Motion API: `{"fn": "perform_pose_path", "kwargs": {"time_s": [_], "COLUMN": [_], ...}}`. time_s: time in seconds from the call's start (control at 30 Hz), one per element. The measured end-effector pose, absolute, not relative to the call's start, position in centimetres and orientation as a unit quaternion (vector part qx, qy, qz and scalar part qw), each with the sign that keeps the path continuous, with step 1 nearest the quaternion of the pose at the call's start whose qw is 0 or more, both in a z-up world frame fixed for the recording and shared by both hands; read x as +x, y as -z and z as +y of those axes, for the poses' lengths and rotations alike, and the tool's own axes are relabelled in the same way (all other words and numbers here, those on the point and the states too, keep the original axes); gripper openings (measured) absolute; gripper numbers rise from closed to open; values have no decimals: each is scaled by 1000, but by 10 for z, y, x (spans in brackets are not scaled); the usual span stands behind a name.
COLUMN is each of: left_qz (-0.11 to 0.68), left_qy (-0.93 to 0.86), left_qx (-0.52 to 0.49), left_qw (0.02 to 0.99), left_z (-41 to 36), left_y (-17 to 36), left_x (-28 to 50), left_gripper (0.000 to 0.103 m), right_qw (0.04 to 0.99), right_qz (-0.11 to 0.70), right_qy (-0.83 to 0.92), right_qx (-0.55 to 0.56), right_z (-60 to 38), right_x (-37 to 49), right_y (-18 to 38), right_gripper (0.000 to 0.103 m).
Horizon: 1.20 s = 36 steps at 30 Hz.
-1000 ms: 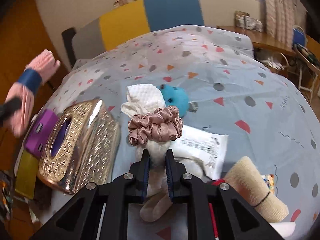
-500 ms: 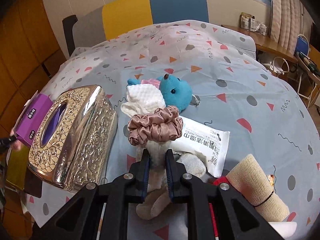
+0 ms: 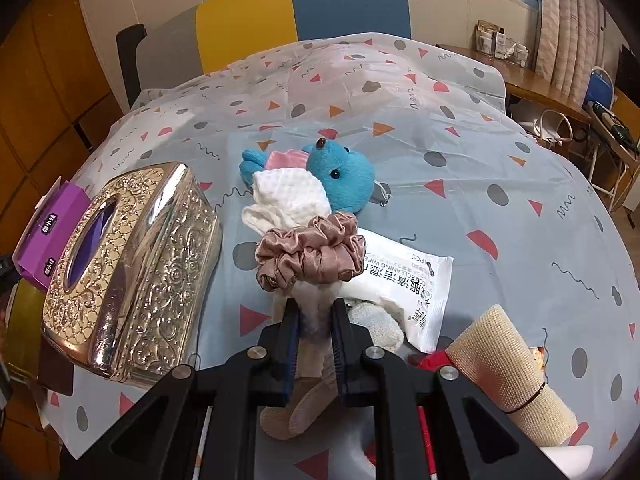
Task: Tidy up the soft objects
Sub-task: 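Carry the pink dishcloth into the gold tray and open the left gripper, then lower the white cloth with scrunchie into the gold tray and open the right gripper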
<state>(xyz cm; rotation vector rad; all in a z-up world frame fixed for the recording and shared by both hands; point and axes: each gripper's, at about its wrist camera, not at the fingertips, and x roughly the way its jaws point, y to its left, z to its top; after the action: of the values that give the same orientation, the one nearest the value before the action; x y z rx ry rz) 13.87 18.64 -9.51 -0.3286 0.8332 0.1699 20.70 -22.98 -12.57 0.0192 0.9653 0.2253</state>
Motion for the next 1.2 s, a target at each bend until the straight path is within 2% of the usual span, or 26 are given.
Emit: {"fn": "perform_pose_path", "kwargs": {"time_s": [0.1, 0.23, 0.67, 0.97, 1.2], "left_qz": [397, 394, 382, 365, 363], "left_qy": [-89, -93, -96, -114, -132], "left_qx": [-151, -154, -131, -133, -149], "left_qw": [901, 901, 910, 914, 910], "left_z": [179, 173, 165, 179, 196], "left_y": [90, 87, 79, 72, 75], "left_x": [118, 96, 53, 34, 26], "left_gripper": [66, 71, 72, 74, 75], "right_qw": [881, 884, 892, 904, 884], "right_qz": [461, 458, 436, 373, 365], "right_qy": [-106, -97, -100, -205, -294], "right_qx": [10, 19, 61, 27, -9], "right_z": [-230, -235, -232, -144, -57], "right_x": [207, 206, 213, 188, 145], "right_y": [125, 123, 103, 39, 20], "right_gripper": [14, 14, 14, 14, 14]}}
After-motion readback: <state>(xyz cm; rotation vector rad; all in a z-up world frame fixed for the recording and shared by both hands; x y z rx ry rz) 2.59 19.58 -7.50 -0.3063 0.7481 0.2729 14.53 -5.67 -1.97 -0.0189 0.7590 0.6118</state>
